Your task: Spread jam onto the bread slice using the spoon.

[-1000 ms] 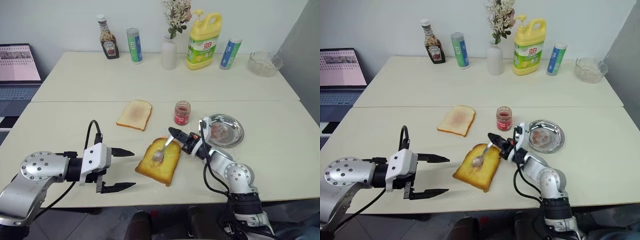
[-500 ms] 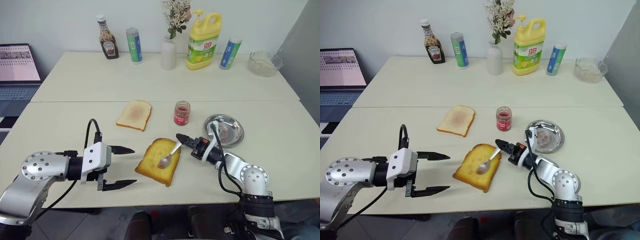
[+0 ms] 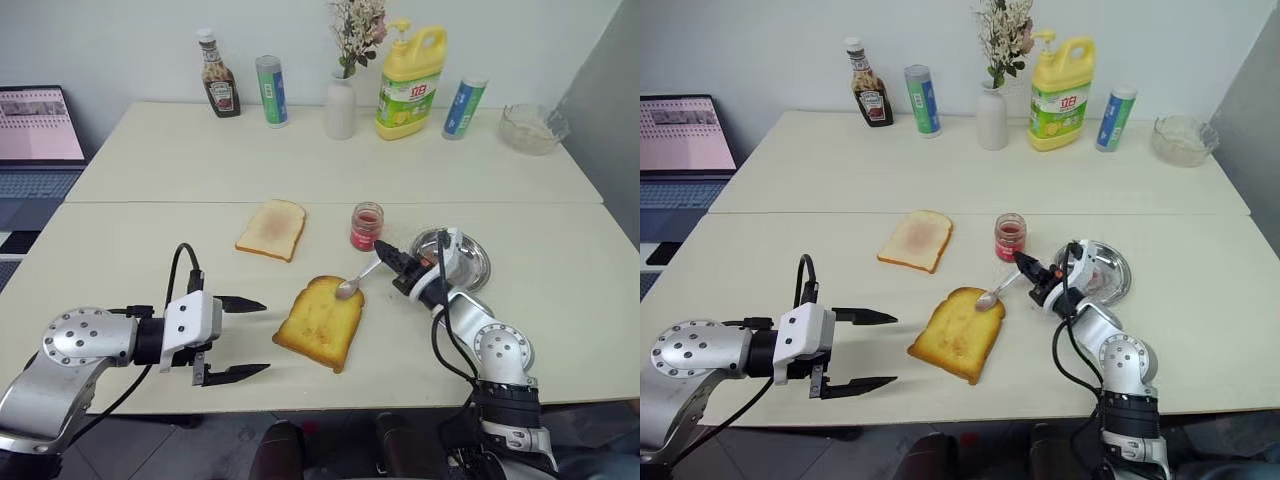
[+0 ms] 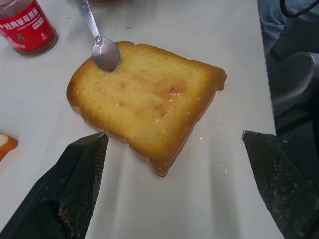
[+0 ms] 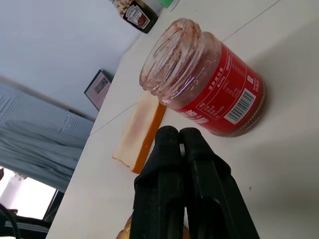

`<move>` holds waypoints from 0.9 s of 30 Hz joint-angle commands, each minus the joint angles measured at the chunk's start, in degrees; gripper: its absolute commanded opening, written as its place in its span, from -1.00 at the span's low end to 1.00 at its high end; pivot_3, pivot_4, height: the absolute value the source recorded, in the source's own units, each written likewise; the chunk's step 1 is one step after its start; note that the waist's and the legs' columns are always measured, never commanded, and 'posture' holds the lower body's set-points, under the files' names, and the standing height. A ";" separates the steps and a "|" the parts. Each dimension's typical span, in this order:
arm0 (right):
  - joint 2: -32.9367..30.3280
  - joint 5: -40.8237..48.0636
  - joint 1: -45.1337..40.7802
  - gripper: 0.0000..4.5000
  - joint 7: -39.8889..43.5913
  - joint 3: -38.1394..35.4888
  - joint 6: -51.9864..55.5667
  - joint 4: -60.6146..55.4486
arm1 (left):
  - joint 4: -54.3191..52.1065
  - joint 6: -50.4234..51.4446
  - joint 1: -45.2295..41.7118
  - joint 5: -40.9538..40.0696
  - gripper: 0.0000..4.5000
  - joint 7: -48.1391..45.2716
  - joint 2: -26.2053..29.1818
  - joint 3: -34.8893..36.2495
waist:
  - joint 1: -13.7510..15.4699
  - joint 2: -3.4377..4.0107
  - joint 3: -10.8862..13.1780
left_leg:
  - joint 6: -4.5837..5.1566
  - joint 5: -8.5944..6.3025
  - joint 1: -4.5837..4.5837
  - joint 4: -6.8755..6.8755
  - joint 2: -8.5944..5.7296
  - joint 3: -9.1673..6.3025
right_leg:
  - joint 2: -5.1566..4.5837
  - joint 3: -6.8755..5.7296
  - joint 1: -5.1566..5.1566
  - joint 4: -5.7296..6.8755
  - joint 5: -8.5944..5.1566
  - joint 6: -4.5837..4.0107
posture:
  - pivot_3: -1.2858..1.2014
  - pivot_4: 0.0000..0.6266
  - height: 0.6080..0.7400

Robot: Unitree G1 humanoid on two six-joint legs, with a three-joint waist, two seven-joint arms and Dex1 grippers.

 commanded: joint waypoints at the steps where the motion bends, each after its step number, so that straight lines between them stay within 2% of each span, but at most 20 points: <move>1: -2.11 6.40 2.49 -0.98 1.38 0.16 6.91 -4.94 | -0.23 -0.80 -0.77 -0.11 1.00 -0.35 -0.05 -0.08 | 0.04 0.00 0.00 | 0.00 0.00 0.00 -0.01 0.00 -0.01 | 0.00 -0.01 0.00 0.00 0.00 0.00 | 0.03 -0.52 1.00; 4: -2.98 8.79 3.46 -0.98 1.32 1.07 9.59 -6.89 | 0.03 -0.94 -0.86 -0.17 1.00 -0.44 0.00 -0.02 | -0.10 0.00 0.00 | 0.00 0.00 -0.01 0.00 0.00 0.00 | 0.00 0.01 0.00 0.00 0.00 0.00 | 0.03 -0.52 1.00; 9: -1.13 6.19 2.80 -0.98 1.33 4.61 7.44 -8.09 | 0.26 -1.07 -1.16 -0.07 1.00 -0.34 -0.26 -0.43 | -0.42 0.00 0.00 | 0.00 0.00 0.04 0.00 0.05 -0.01 | 0.08 0.02 0.00 0.04 -0.01 0.00 | 0.03 -0.52 1.00; 14: -0.83 5.72 1.41 -0.98 1.16 4.03 5.33 -7.82 | 0.26 -0.97 -1.39 -0.11 1.00 0.04 -0.32 -0.61 | -0.23 0.00 0.00 | 0.00 0.00 0.00 0.01 0.03 0.00 | 0.06 0.02 -0.01 0.00 -0.01 0.00 | 0.03 -0.52 1.00; 20: -4.23 10.50 1.07 -0.98 1.51 0.12 6.63 -9.94 | -1.02 1.19 -2.64 -1.43 1.00 1.27 -0.91 -0.83 | 0.03 0.00 0.00 | 0.00 0.00 -0.02 0.03 0.00 0.00 | 0.02 0.01 0.00 -0.01 0.00 0.00 | 0.03 -0.52 1.00; 27: -11.80 18.27 3.03 -0.98 2.83 -5.69 6.69 -14.65 | -3.80 7.15 -8.31 -5.58 1.00 3.89 -2.77 -1.26 | -0.03 -0.01 0.00 | 0.00 0.00 -0.02 0.02 0.01 -0.03 | 0.04 0.00 0.01 0.00 -0.01 0.01 | 0.03 -0.52 1.00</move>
